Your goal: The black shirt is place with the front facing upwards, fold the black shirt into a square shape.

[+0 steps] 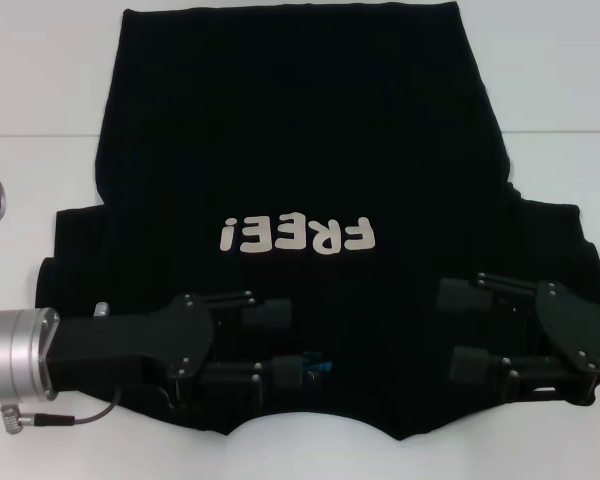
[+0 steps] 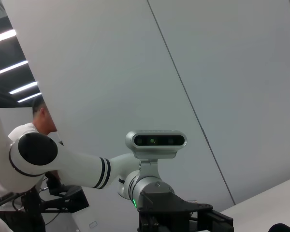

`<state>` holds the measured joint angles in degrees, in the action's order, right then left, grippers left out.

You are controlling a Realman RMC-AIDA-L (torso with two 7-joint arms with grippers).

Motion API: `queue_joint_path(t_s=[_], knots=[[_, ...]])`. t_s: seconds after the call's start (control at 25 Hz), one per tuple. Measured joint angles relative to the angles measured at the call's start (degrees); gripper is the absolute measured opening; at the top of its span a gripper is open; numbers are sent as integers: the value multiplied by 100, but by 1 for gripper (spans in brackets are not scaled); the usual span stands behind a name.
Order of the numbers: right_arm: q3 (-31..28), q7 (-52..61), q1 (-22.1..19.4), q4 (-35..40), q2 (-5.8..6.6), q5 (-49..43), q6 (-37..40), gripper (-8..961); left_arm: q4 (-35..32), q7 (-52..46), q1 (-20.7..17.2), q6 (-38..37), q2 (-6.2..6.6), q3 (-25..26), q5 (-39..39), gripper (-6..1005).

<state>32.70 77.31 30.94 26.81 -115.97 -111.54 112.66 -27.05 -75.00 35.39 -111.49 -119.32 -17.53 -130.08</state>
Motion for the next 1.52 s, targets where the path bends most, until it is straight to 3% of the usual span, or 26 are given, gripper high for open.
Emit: queue_joint_path(t_s=[0.76, 0.96, 1.04, 1.24, 1.52], knots=[[-12, -6, -68, -9, -47, -3, 0, 928, -14, 14, -130, -7, 0, 7, 0, 783], [-233, 61, -160, -9, -31, 39, -20, 928, -591, -734, -184, 388, 74, 366, 1, 783], [-376, 109, -218, -8, -17, 44, -80, 928, -899, -1198, -293, 802, 170, 555, 4, 783], [-715, 188, -385, -8, 15, 45, -159, 928, -1152, -2034, -529, 1330, 546, 802, -26, 782], [-1013, 702, -521, 35, 134, 42, -160, 927, -1804, -3323, -570, 1743, 729, 697, -560, 782]])
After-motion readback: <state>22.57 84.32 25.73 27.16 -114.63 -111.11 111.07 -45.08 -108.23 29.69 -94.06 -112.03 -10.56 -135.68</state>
